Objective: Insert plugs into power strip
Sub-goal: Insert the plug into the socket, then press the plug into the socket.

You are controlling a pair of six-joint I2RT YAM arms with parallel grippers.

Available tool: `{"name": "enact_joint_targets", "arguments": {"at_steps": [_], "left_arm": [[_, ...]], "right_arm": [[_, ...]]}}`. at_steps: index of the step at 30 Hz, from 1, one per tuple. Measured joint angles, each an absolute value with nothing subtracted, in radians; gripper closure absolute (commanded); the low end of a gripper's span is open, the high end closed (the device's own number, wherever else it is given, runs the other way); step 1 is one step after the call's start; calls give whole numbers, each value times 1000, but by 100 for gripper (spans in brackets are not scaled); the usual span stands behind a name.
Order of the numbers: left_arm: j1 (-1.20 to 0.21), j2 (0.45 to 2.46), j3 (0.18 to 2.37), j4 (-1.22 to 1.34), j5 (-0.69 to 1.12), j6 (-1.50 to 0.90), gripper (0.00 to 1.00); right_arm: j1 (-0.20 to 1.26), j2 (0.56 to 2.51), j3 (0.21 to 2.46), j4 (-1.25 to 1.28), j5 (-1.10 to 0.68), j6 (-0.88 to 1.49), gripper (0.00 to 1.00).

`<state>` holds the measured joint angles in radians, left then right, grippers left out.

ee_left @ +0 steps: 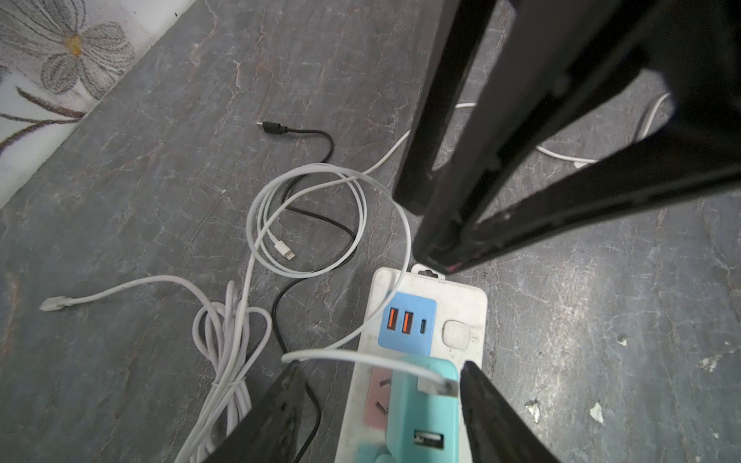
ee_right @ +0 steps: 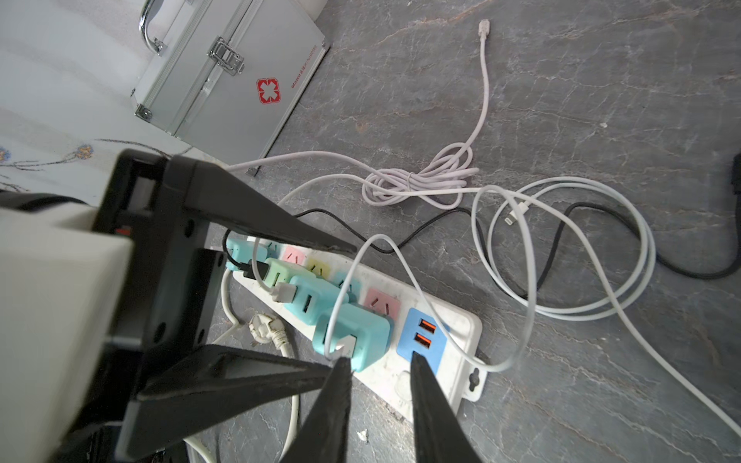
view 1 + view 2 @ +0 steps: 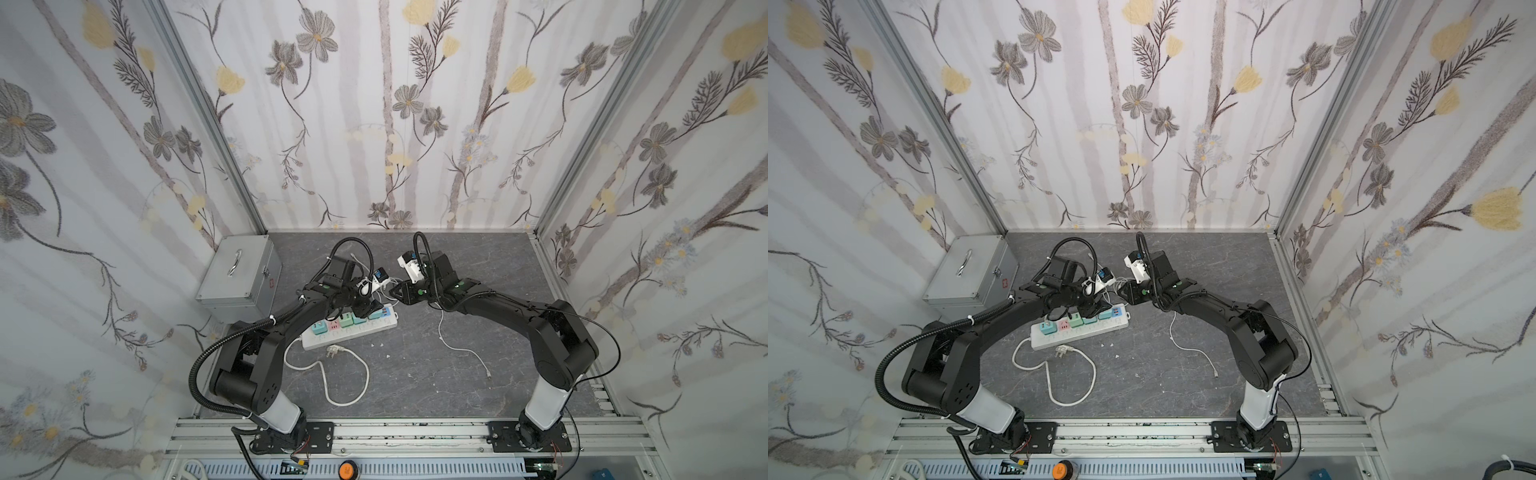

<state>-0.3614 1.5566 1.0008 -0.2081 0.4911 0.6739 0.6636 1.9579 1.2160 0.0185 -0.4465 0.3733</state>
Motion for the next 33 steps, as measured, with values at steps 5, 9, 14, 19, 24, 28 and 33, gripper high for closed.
{"name": "enact_joint_targets", "arguments": {"at_steps": [5,9,14,19,24,28,33], "left_arm": [[-337,1503,962,-170,498,658,31],[-326,1483,940,-159,499,656,31],[-315,1480,928,-146,493,651,31],[-310,1465,907,-123,493,641,31],[-308,1418,865,-72,495,611,31],[-303,1398,839,-49,493,602,31],[-286,1345,801,7,494,569,29]], "right_arm": [[702,1980,1216,54,-457,365,97],[725,2008,1219,60,-469,354,99],[735,2063,1248,58,-464,338,100],[739,2081,1271,53,-456,331,100],[743,2081,1275,44,-468,315,99],[762,2067,1278,31,-484,287,99],[772,2063,1306,15,-467,264,100]]}}
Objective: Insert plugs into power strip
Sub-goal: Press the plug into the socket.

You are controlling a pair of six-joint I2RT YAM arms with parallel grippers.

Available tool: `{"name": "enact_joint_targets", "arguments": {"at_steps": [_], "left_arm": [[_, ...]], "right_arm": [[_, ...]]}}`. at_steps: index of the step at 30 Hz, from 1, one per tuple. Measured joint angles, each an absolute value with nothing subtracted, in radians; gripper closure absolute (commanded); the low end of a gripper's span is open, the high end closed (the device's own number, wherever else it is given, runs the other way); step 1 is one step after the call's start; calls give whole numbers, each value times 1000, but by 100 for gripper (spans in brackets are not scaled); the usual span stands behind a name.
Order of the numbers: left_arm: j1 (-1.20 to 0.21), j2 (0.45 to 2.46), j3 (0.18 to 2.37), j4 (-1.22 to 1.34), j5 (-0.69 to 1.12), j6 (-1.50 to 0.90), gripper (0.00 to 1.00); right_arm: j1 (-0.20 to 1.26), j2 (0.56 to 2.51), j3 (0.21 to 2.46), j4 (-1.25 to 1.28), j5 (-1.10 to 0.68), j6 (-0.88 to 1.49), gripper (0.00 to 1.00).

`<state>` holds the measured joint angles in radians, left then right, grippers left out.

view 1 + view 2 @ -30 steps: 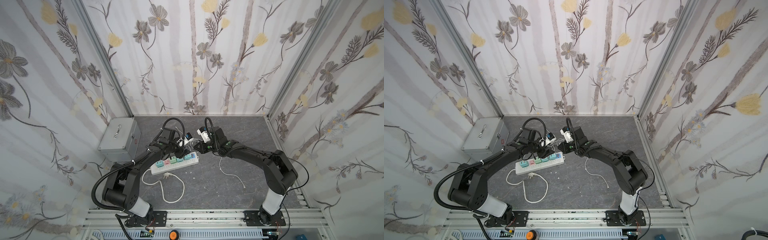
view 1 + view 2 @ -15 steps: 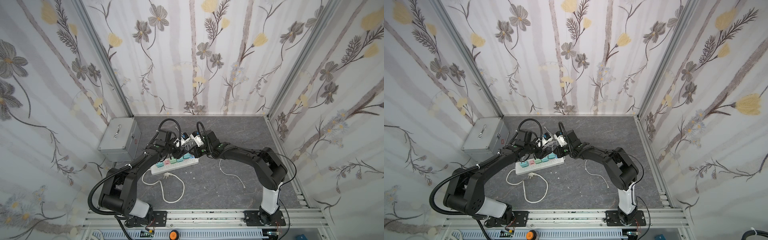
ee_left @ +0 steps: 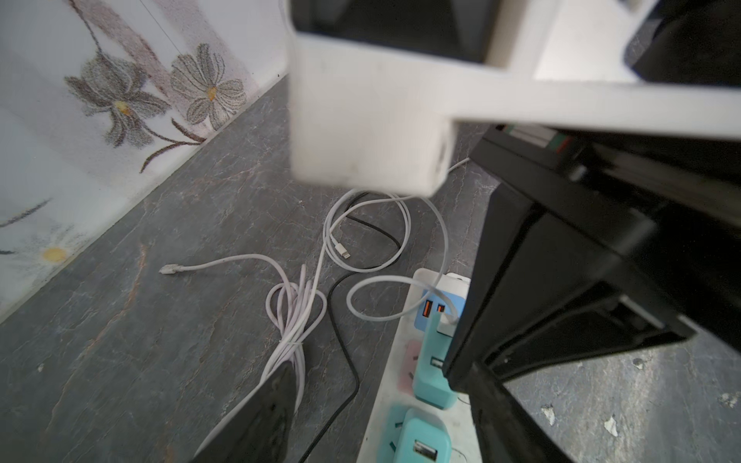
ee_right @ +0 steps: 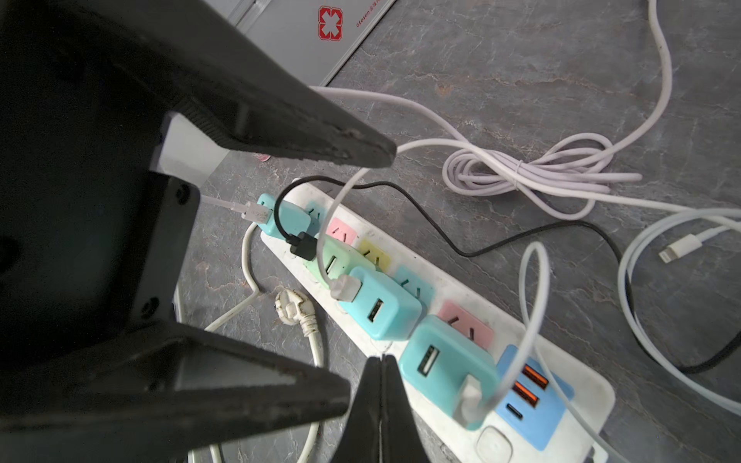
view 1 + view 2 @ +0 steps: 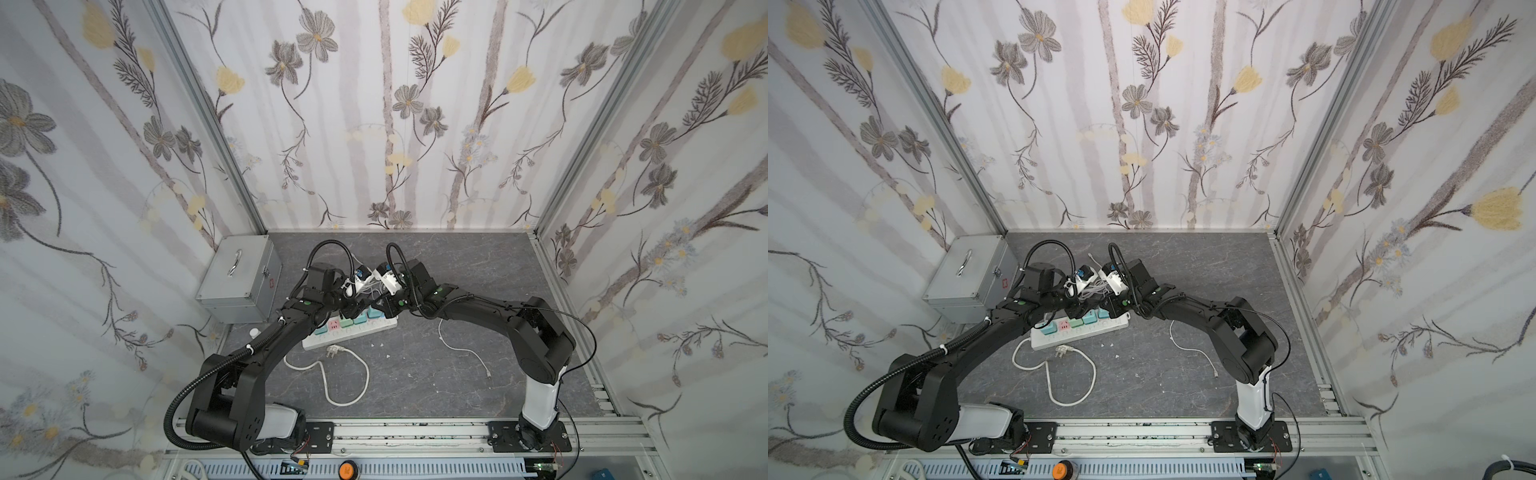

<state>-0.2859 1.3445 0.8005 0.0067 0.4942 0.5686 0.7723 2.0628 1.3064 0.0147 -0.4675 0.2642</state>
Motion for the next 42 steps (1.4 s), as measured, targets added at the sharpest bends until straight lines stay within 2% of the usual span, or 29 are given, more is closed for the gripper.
{"name": "enact_joint_targets", "arguments": {"at_steps": [1,6,13,24,30,38,42], "left_arm": [[-282,1331,789,20,494,561,29],[-258,1225,707,139,486,486,13],[-249,1139,652,261,359,394,0],[-247,1137,662,334,14,189,0],[-247,1149,691,318,-90,78,0],[-250,1184,735,230,-104,-22,0],[-262,1192,735,174,-104,-53,0]], "right_arm": [[773,2068,1316,9,-461,260,100],[773,2142,1377,-35,-426,252,100],[812,2203,1437,-65,-437,231,100],[842,2254,1492,-76,-423,199,100],[846,2261,1555,-152,-410,200,100],[824,2150,1617,-234,-411,189,96],[793,2071,1636,-234,-435,189,91]]}}
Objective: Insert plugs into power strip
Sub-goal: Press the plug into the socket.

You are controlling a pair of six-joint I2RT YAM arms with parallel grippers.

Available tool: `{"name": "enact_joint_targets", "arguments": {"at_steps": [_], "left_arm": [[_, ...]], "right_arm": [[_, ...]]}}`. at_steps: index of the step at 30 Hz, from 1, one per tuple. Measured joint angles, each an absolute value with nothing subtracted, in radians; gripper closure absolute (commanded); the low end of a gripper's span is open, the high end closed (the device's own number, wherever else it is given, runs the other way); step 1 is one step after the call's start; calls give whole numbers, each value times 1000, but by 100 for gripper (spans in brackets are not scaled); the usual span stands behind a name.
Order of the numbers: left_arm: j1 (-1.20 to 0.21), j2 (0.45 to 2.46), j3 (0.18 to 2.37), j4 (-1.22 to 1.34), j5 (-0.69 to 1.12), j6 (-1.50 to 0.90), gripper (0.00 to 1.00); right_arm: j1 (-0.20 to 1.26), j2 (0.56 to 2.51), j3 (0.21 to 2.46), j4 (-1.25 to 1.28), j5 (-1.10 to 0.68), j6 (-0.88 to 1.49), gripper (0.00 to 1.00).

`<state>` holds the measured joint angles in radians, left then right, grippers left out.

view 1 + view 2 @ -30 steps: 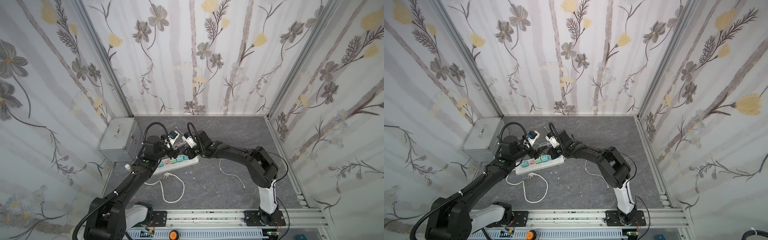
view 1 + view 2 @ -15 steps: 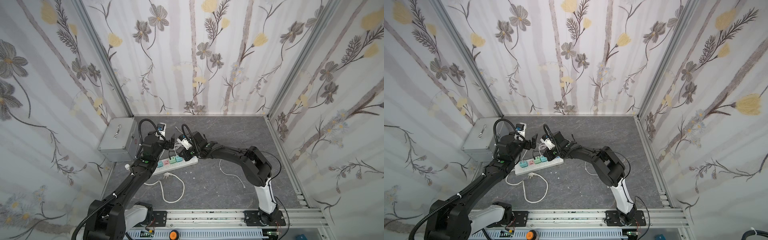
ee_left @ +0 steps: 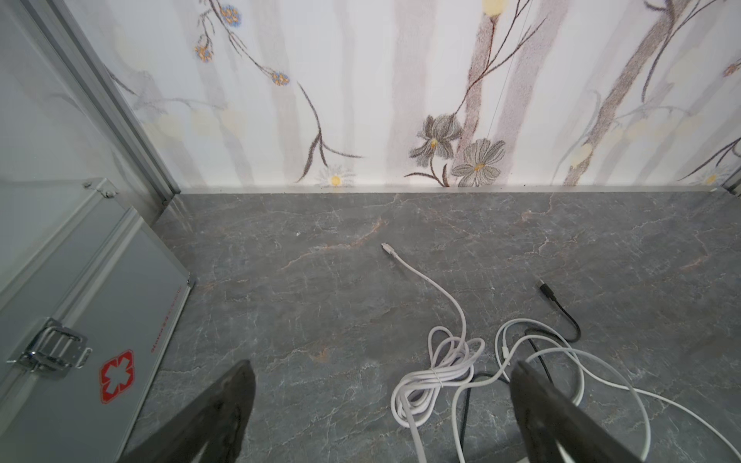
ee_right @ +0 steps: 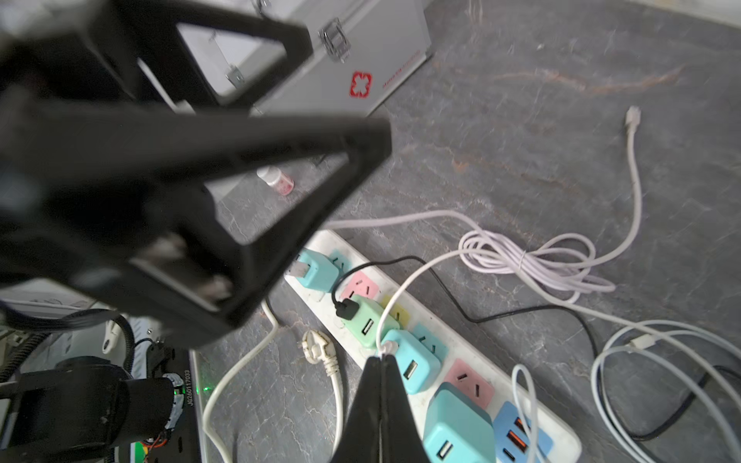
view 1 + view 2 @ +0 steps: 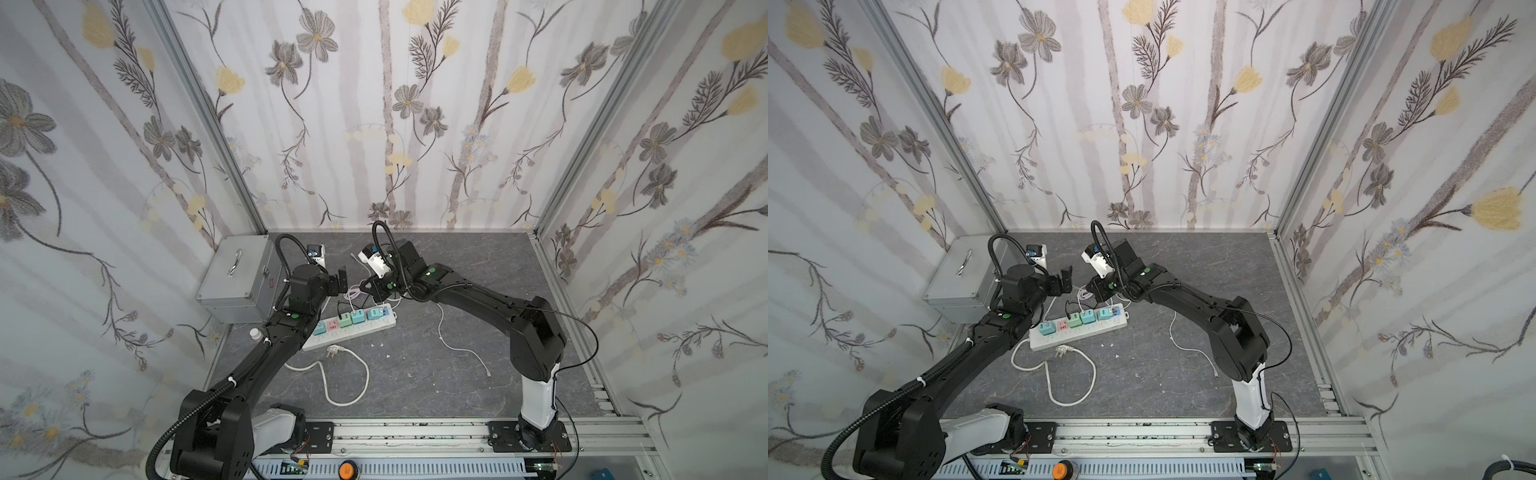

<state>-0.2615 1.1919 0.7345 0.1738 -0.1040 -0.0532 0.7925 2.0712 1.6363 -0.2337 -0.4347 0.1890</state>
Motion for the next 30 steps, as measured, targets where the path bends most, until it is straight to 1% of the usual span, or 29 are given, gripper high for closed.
{"name": "enact_joint_targets", "arguments": {"at_steps": [2,4,8,11,13,17,22,25,28,30], "left_arm": [[-276,1192,736,141,-110,-57,0],[-302,1190,745,92,-128,-59,0],[-381,1191,797,-34,-203,-87,0],[-449,1187,825,-123,-293,-117,0],[-470,1172,826,-189,-333,-139,0],[-457,1125,816,-258,-430,-170,0],[-291,1002,731,-270,-449,-272,0],[-188,955,668,-258,-392,-336,0],[-84,973,631,-258,-315,-404,0],[-46,999,614,-254,-260,-446,0]], "right_arm": [[785,2027,1629,-232,-434,185,81],[786,1966,1571,-217,-417,179,66],[789,1887,1416,-213,-362,179,55],[786,1890,1349,-234,-330,204,50],[788,1904,1328,-236,-308,229,49],[807,1956,1332,-258,-289,292,49],[828,2045,1399,-276,-260,355,52],[830,2073,1425,-275,-237,382,59],[831,2089,1440,-276,-204,392,67],[833,2093,1447,-278,-198,392,72]]}}
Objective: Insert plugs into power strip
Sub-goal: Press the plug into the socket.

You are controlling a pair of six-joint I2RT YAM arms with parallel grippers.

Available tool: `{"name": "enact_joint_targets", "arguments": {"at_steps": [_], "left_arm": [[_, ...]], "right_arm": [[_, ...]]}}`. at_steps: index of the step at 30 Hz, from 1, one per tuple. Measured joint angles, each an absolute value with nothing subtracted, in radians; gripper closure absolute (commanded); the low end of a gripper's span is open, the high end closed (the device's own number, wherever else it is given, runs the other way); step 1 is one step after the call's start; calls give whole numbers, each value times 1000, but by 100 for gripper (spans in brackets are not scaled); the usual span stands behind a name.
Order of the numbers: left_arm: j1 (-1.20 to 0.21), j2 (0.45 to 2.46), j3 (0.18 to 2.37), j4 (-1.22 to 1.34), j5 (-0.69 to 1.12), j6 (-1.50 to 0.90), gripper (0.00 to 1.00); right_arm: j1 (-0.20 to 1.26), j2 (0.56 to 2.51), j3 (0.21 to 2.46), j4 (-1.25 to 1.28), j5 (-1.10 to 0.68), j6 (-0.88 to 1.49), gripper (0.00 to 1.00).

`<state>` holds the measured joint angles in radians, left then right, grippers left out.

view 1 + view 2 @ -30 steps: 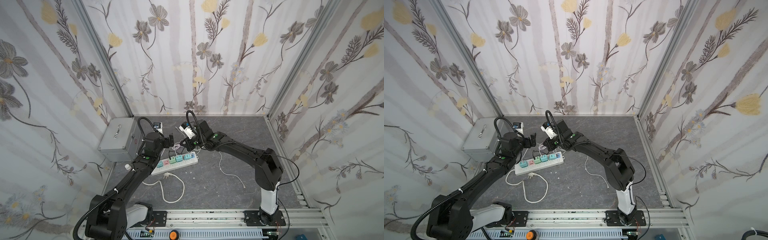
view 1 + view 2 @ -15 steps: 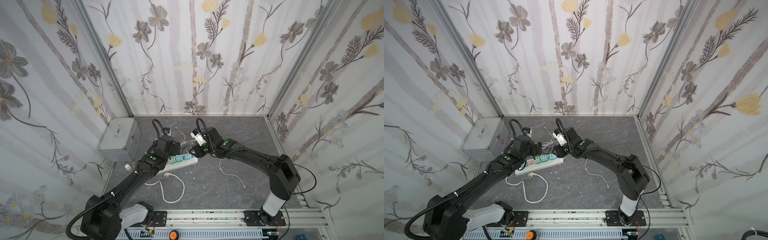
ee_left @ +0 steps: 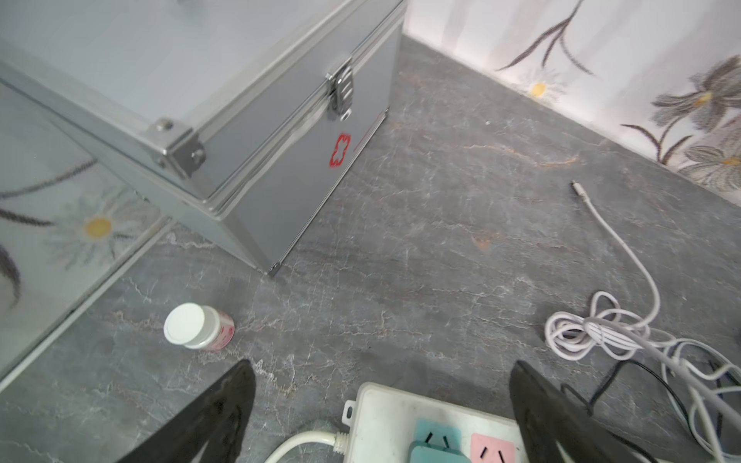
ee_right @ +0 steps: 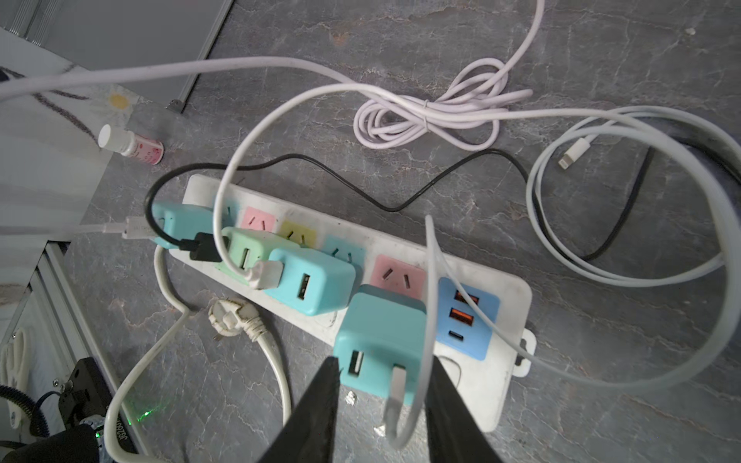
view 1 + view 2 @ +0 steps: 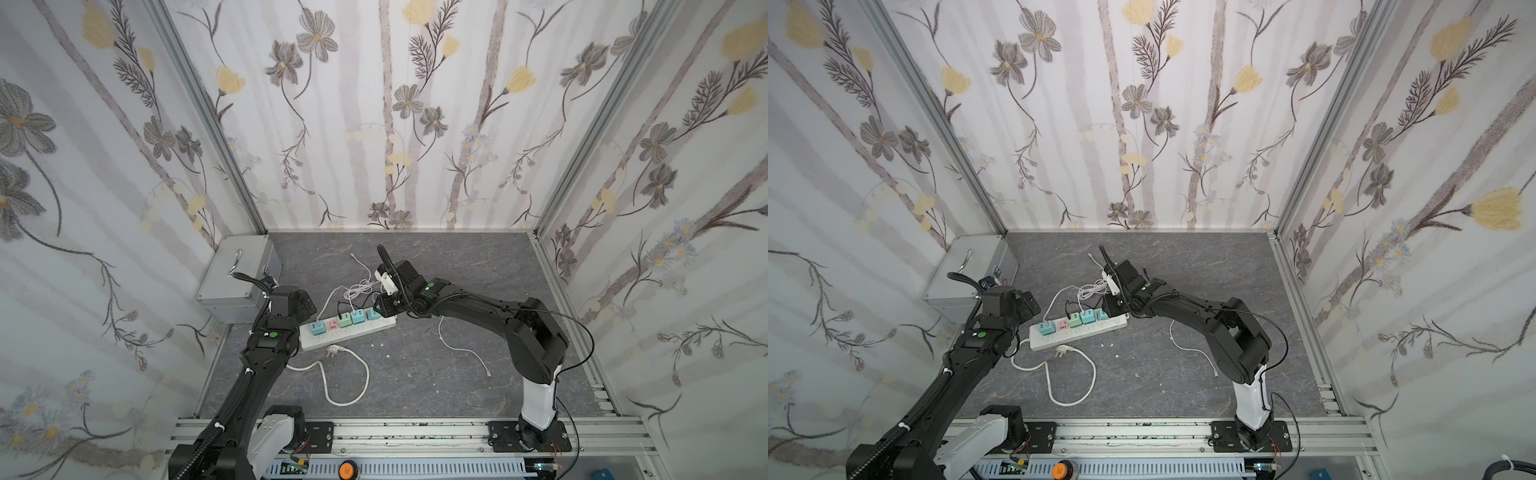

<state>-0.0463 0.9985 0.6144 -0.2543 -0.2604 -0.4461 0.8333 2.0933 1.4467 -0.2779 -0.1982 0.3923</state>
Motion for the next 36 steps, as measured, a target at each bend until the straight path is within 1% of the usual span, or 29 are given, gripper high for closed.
{"name": "enact_joint_targets", "arguments": {"at_steps": [7,19,33,35,36], "left_arm": [[-14,1095,589,-212,-170,-535,0],[-13,1176,589,-176,-134,-577,0],[-14,1214,587,-167,-131,-576,0],[-14,1224,586,-163,-131,-576,0],[-14,1228,585,-160,-130,-576,0]], "right_arm": [[856,2121,1501,-308,-166,384,81],[886,2226,1648,-421,-95,312,88],[902,2388,1886,-593,-37,267,90],[904,2404,1915,-617,-37,262,88],[904,2408,1925,-626,-37,260,85]]}}
